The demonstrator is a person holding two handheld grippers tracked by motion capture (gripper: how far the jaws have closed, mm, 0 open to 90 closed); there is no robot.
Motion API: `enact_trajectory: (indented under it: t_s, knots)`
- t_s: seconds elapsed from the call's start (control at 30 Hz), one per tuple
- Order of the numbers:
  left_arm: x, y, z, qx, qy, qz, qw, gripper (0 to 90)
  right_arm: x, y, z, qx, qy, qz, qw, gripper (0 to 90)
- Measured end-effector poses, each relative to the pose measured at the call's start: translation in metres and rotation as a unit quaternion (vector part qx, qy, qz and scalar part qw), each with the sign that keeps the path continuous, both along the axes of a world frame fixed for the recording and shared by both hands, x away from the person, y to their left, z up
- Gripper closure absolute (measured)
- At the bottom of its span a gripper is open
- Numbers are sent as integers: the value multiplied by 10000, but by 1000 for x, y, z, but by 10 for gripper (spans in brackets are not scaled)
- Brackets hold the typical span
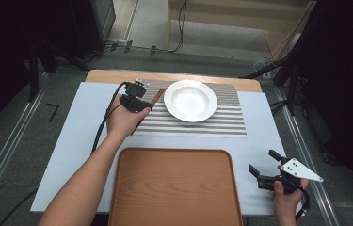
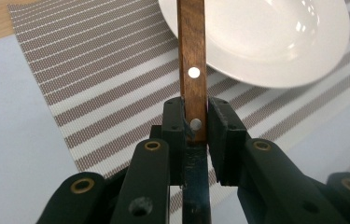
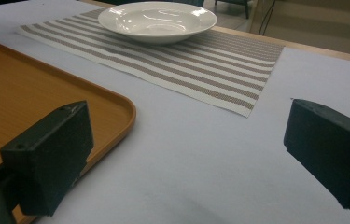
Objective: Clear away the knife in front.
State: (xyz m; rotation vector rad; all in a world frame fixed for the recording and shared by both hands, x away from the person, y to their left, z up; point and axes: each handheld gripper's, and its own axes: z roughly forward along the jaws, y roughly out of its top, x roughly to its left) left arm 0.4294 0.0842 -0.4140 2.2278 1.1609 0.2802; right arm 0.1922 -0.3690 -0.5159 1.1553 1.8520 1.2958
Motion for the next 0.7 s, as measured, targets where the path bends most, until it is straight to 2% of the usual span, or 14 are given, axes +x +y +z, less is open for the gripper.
enact_trajectory:
  t_s: [0.7]
  knots:
    - [-70, 11, -5, -23, -58, -432, 9990, 767, 0, 0, 0, -11, 15, -10, 10000, 3]
